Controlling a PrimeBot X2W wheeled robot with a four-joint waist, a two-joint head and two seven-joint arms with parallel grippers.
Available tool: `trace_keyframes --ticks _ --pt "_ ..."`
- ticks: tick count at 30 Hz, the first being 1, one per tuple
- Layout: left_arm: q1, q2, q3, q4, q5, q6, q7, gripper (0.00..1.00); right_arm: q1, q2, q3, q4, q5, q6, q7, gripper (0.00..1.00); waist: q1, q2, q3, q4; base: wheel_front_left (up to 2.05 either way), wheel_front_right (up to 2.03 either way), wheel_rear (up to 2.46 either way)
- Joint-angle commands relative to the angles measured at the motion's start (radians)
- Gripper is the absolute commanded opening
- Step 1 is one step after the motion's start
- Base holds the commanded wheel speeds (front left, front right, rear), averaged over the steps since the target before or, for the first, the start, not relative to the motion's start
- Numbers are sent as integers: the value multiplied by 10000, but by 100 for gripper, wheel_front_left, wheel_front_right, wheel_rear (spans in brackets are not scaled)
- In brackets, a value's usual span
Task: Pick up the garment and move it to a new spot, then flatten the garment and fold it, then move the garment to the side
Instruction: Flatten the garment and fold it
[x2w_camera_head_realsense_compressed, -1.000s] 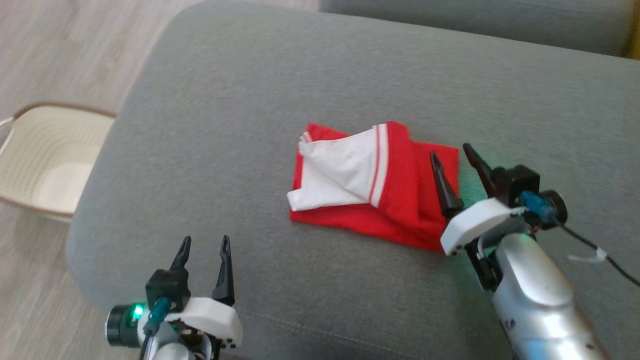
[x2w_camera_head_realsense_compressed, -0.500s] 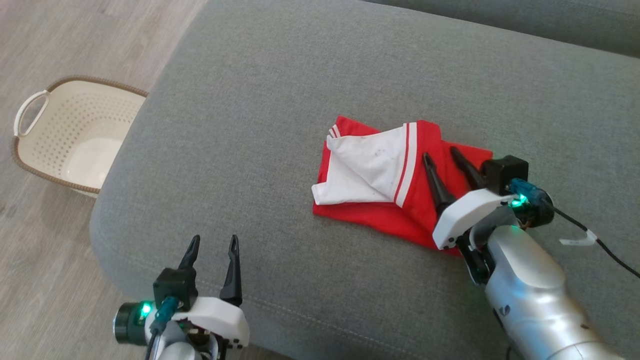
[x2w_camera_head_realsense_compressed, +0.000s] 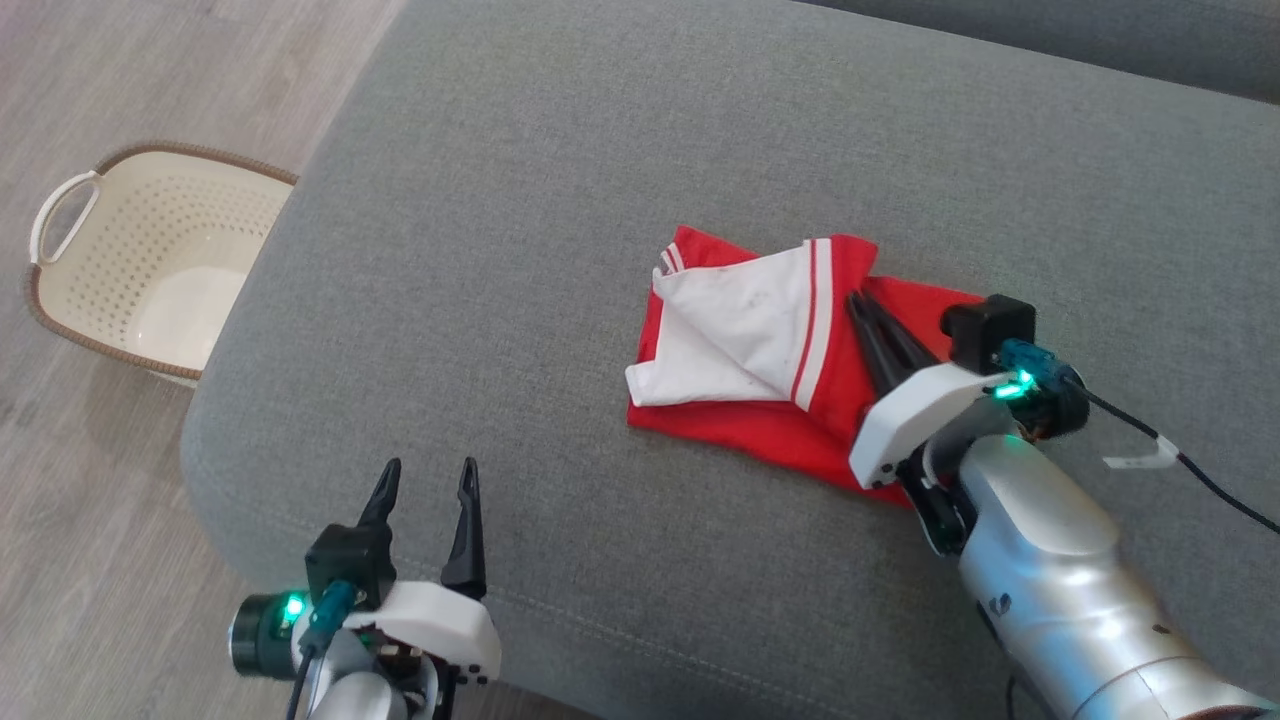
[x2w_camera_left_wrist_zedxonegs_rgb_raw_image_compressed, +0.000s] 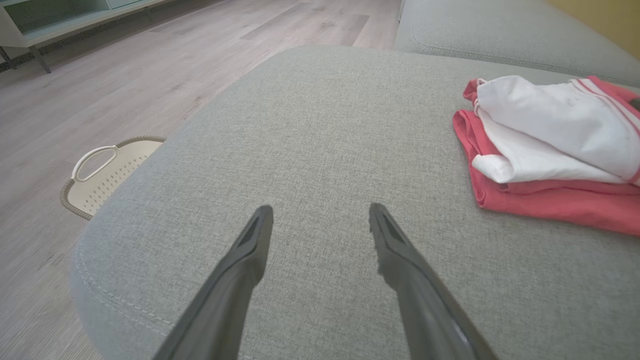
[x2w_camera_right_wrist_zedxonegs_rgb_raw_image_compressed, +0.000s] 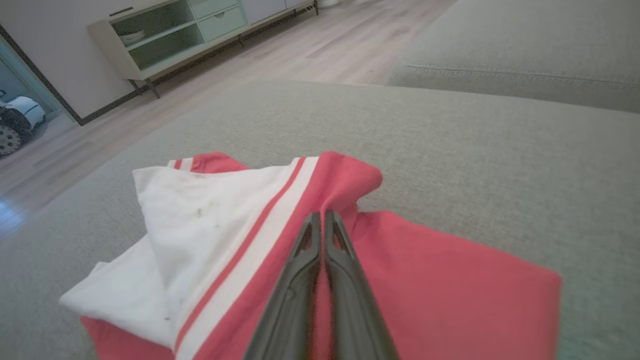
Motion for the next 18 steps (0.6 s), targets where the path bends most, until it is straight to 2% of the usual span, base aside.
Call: trace_keyframes --ticks 1,5,11,12,13,14,18 --pt "-324 35 262 -205 -68 95 -124 100 -349 126 410 -524 195 35 -185 0 0 0 -36 -1 0 0 0" --pt "-310 35 268 -208 -91 95 -124 100 -158 126 1154 -1200 590 35 -245 0 0 0 -128 -18 0 0 0" --pt "-218 35 303 -254 -90 65 -124 100 488 126 3413 -2540 1726 35 38 0 0 0 -315 -168 0 0 0" --pt "-203 35 299 -258 -91 57 -124 100 578 126 3857 -2777 1962 35 163 45 0 0 -340 -205 0 0 0" --pt "-189 35 299 -261 -90 52 -124 100 670 126 4290 -3011 2257 35 317 96 0 0 -360 -250 0 0 0" --pt "-176 35 303 -259 -87 44 -124 100 729 126 4613 -3190 2541 35 428 100 0 0 -382 -300 0 0 0" --pt "-148 35 348 -295 -34 46 -124 100 737 -94 5036 -3447 3204 35 348 100 0 0 -481 -565 0 0 0"
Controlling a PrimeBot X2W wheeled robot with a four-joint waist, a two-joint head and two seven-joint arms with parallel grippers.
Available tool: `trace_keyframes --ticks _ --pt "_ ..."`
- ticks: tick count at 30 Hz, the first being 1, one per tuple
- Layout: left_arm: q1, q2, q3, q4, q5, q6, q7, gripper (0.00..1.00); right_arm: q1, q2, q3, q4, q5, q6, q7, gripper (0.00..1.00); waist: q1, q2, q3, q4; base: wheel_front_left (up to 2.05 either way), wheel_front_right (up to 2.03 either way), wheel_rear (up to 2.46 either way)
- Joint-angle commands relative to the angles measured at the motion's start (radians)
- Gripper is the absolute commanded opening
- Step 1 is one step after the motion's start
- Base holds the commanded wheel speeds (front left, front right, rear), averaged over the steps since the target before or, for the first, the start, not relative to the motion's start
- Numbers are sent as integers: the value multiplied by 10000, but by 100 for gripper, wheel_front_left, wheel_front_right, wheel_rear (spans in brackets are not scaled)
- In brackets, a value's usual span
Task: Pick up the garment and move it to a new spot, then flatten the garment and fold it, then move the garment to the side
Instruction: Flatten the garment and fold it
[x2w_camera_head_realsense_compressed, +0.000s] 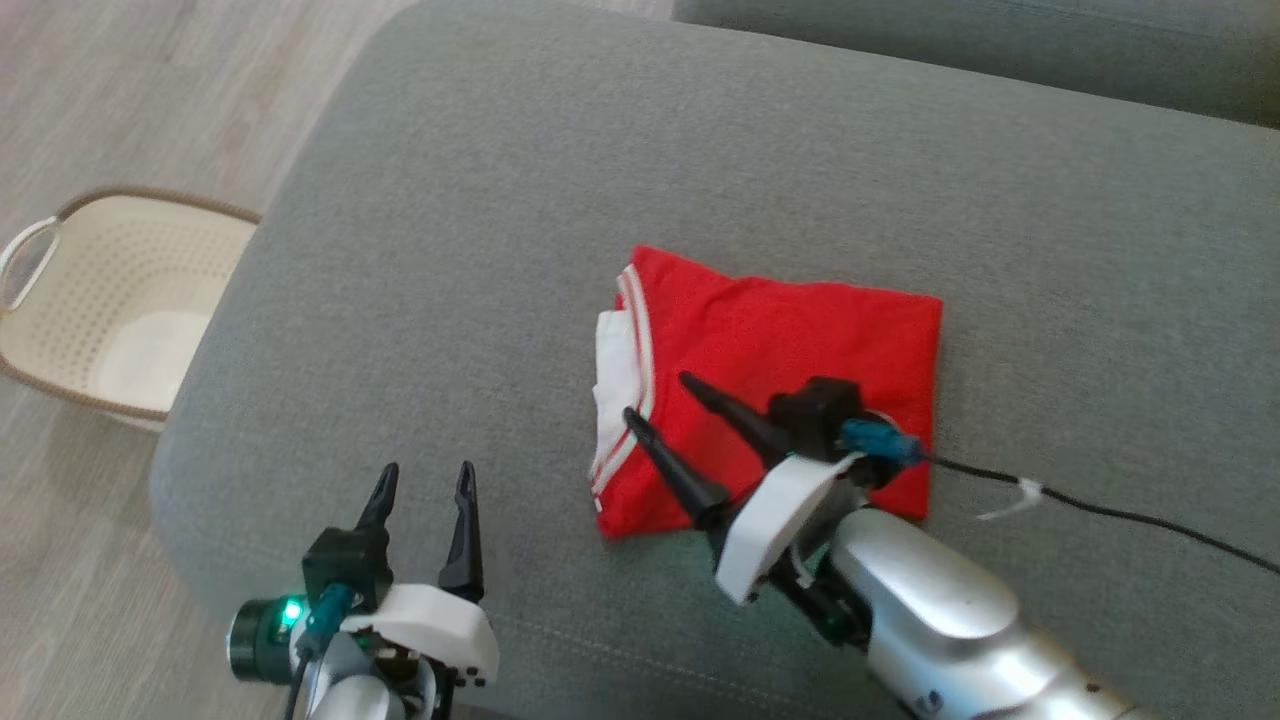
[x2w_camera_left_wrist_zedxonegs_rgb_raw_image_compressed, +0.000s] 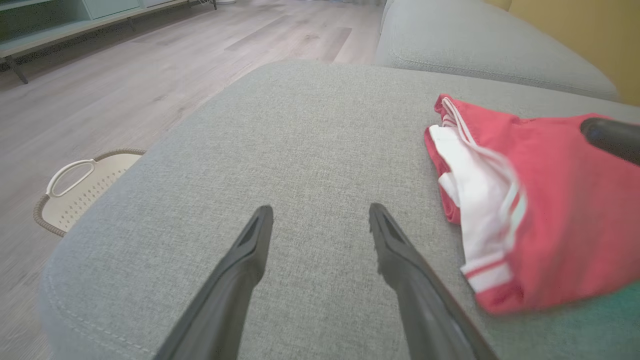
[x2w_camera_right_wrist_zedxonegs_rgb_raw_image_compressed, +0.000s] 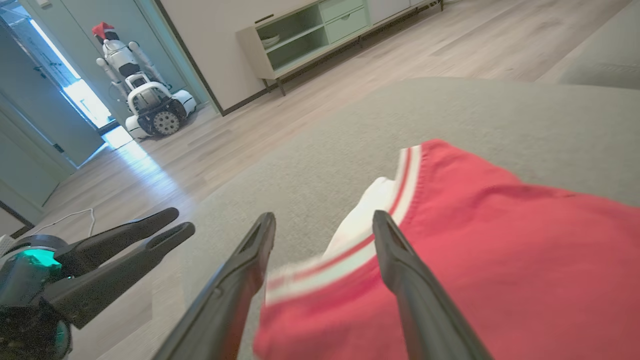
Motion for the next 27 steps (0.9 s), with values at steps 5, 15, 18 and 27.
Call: trace_keyframes --ticks 5,15,18,27 --pt "-200 33 490 -374 99 71 -124 100 -238 -182 -862 348 -278 35 -561 100 0 0 -171 -506 0 0 0" --pt "-183 33 925 -596 425 55 -124 100 976 128 -6519 -214 -3861 35 -734 100 0 0 -412 -1570 0 0 0" --pt "-152 33 1055 -593 507 53 -124 100 1699 254 -7905 -744 -4847 35 -735 100 0 0 -504 -1856 0 0 0" --pt "90 33 1399 -480 700 24 -124 100 3145 297 -8715 -1788 -4897 35 -736 100 0 0 -861 -2550 0 0 0"
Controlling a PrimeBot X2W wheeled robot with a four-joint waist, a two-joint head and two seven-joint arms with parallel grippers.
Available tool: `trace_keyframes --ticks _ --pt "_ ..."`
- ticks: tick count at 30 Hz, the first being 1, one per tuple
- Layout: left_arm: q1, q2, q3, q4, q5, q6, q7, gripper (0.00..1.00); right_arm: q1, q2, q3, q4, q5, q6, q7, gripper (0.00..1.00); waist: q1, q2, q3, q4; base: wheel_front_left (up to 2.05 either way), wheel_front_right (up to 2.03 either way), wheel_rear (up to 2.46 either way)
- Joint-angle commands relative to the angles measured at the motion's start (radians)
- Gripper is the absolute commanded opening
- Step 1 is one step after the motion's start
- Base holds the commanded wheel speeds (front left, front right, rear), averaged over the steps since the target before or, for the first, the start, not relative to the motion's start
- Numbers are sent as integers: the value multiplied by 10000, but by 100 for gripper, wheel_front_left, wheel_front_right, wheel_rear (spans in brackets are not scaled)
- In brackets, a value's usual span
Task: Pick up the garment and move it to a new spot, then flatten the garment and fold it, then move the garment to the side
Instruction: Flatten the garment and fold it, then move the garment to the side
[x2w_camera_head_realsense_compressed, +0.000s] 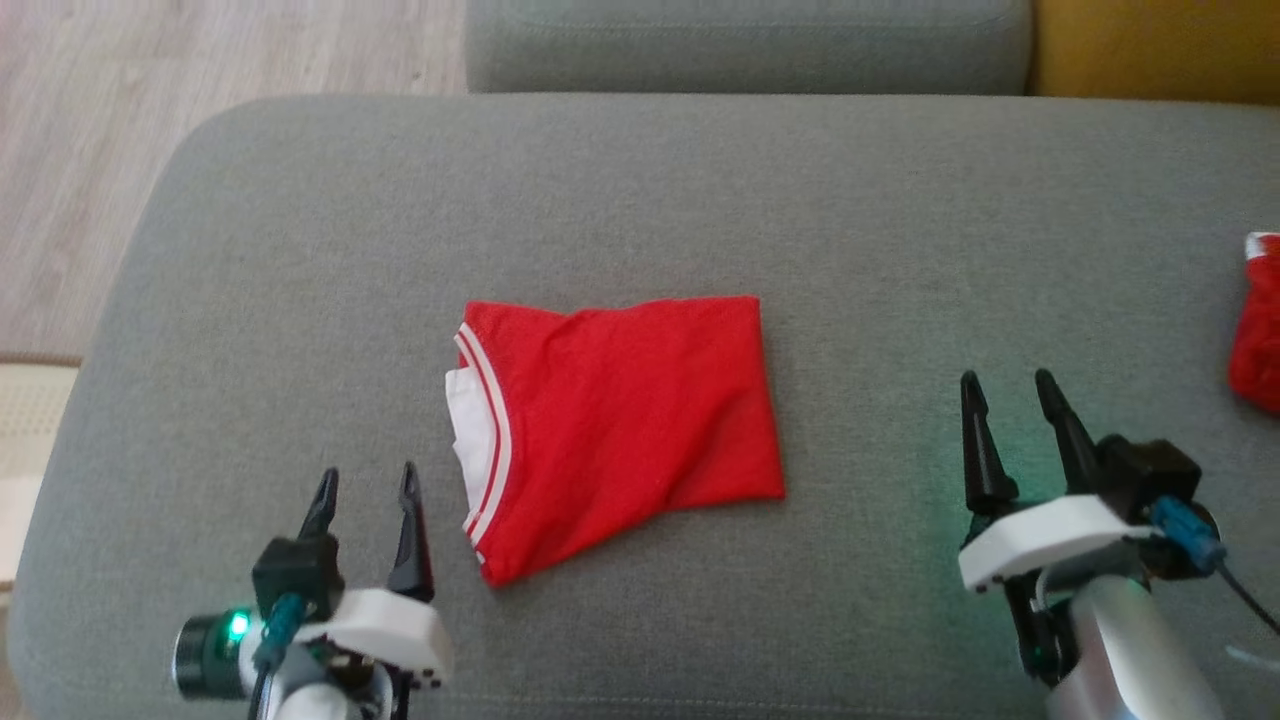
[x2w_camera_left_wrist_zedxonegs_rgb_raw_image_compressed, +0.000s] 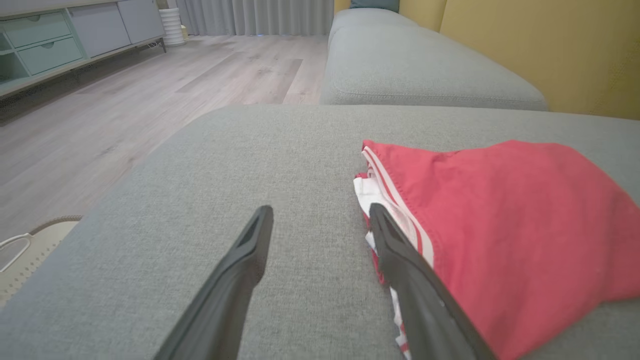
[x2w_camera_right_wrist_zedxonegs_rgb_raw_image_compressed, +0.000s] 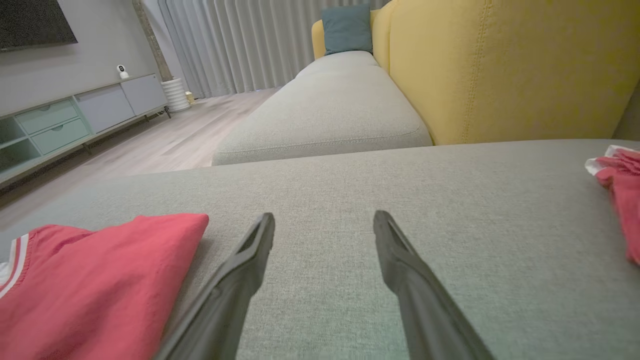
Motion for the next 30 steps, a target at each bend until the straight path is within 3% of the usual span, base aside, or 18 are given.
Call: trace_keyframes --ticks 1,20,30 --pt "-16 39 434 -228 138 19 -124 100 95 39 176 -433 65 35 -107 100 0 0 -220 -195 0 0 0" --pt "595 83 886 -316 687 -130 -124 100 944 41 490 -670 213 35 -108 100 0 0 -686 -521 0 0 0" --pt "467 67 675 -390 744 -312 -124 100 763 41 1000 -428 495 35 -108 100 0 0 -383 -88 0 0 0"
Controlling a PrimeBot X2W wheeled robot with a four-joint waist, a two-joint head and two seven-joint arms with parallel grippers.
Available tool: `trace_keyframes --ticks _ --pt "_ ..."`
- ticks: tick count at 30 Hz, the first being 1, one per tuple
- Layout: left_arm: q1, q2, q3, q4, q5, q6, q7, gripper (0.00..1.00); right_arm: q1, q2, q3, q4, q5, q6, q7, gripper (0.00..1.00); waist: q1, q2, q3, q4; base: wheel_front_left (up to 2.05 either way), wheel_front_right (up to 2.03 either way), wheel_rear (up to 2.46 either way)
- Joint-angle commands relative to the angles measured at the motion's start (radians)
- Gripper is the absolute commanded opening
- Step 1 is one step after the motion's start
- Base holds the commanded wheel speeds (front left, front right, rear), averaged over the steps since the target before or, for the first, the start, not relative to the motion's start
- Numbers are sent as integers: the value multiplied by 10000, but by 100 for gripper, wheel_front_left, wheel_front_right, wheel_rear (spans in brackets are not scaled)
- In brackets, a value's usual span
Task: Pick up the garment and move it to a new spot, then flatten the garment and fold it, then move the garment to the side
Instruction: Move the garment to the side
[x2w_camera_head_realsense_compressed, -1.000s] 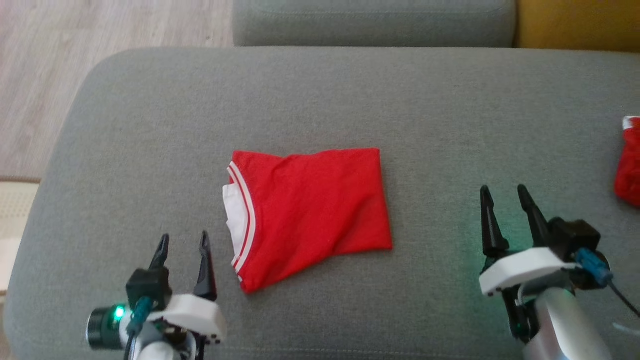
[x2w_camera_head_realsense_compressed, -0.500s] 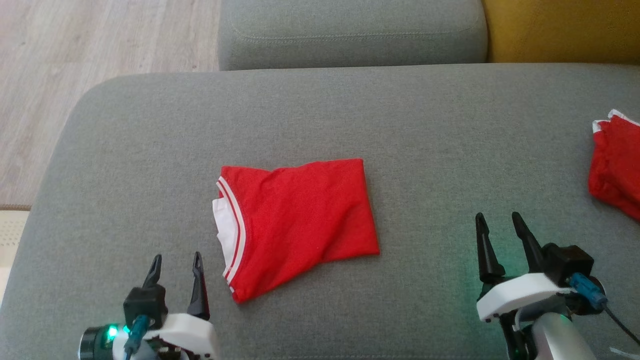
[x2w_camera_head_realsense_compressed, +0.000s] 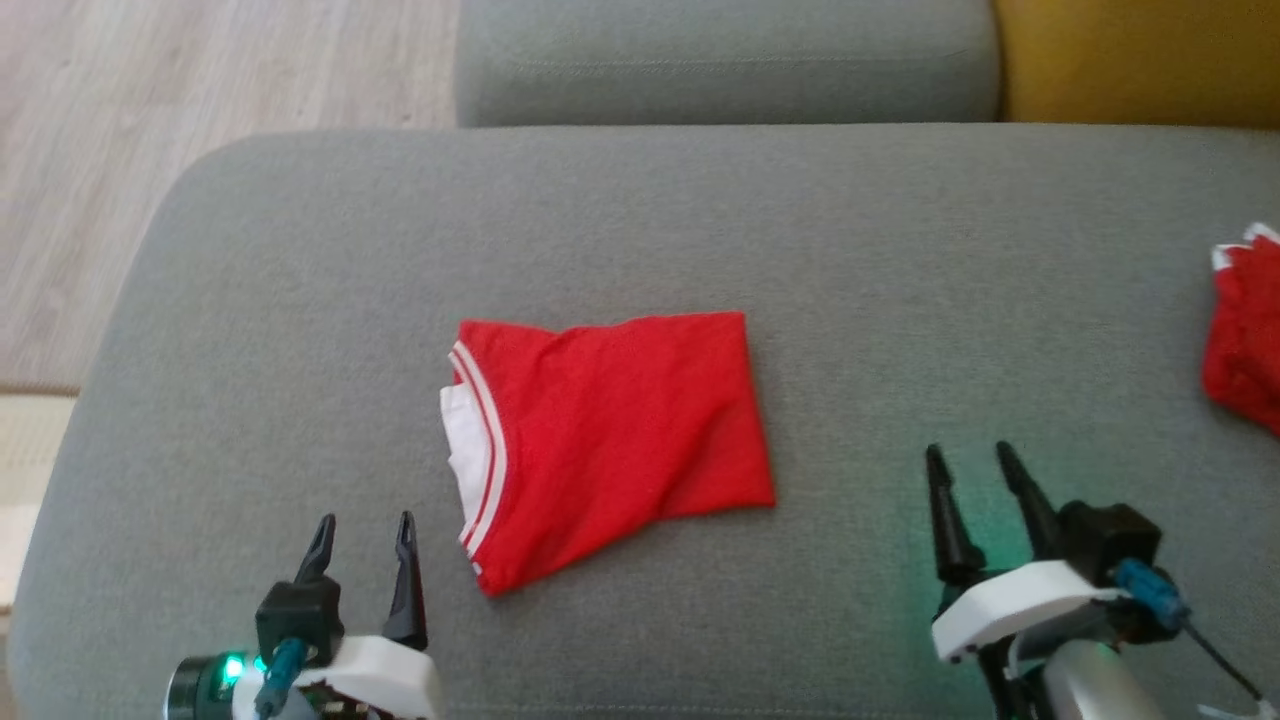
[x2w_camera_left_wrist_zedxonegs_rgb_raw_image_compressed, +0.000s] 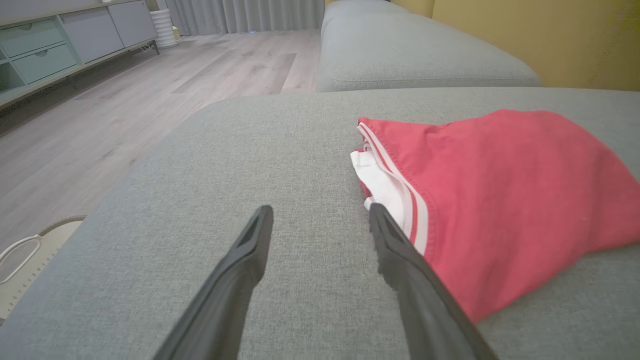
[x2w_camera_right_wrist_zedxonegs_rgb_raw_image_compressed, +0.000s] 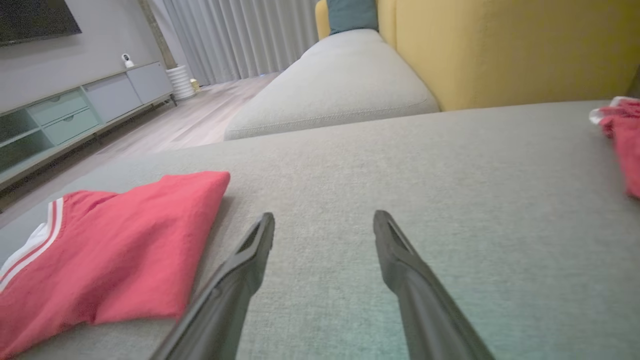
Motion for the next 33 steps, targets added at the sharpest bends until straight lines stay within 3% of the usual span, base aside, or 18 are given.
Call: trace_keyframes --ticks 1,15,24,25,26,33 --pt "-441 50 236 -362 96 -52 -124 100 -443 -13 395 -134 108 35 -108 100 0 0 191 245 0 0 0" --pt "-710 27 -399 -310 -75 -51 -124 100 -2434 -13 742 2339 838 35 -103 100 0 0 1024 2556 0 0 0" --pt "-779 25 -495 -350 -165 -21 -124 100 -3253 -13 1338 3869 1668 35 -9 100 0 0 1167 3041 0 0 0" --pt "-794 25 -505 -354 -179 -5 -124 100 -3328 -13 1425 4030 1798 35 6 76 0 0 1170 3038 0 0 0" --pt "-816 25 -524 -369 -194 10 -124 100 -3407 -13 1523 4165 1876 35 2 0 0 0 1174 3017 0 0 0" --pt "-949 25 -577 -456 -195 8 -124 100 -3853 -13 1726 4462 2185 35 -92 0 0 0 1128 2265 0 0 0"
